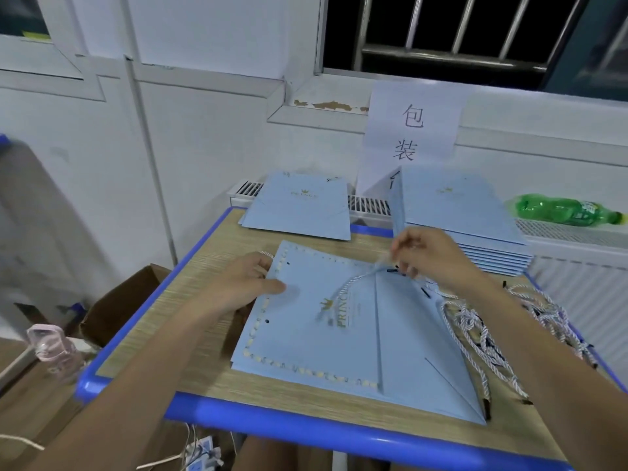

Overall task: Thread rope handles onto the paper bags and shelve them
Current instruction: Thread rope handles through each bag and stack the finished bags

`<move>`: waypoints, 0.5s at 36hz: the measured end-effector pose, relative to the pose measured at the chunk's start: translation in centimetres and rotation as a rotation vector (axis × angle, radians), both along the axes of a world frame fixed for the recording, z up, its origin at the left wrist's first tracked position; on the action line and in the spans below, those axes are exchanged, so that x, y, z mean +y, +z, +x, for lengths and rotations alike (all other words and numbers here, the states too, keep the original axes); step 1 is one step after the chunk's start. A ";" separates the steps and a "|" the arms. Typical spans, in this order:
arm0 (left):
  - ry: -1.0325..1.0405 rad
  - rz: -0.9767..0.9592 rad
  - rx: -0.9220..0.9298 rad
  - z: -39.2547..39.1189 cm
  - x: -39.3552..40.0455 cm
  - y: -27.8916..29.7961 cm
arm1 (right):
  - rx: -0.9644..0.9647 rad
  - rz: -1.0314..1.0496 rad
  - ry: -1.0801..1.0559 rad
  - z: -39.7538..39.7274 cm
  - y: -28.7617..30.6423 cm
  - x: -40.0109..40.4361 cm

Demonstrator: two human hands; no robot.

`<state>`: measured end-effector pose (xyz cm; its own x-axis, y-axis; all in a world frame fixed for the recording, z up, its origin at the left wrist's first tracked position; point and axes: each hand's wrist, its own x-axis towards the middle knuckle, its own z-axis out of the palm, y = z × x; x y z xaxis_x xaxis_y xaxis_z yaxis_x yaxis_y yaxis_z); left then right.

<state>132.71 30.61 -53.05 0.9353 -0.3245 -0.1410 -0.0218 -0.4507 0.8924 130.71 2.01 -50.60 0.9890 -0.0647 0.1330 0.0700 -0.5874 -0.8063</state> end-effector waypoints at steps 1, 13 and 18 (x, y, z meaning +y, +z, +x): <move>0.003 0.009 -0.001 0.0 0.0 0.0 | 0.016 -0.109 -0.028 -0.1 -1.0 -0.8; 0.123 0.189 -0.133 1.2 -0.2 -0.4 | -0.186 -0.548 0.390 -1.7 -0.1 1.1; 0.079 0.217 -0.116 1.7 0.2 0.0 | -0.024 -0.547 0.694 -2.5 -1.7 4.7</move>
<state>134.44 30.82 -53.01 0.9706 -0.2234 -0.0897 -0.0754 -0.6360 0.7680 128.25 6.69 -52.33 0.7782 0.6280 -0.0095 0.5673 -0.7094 -0.4182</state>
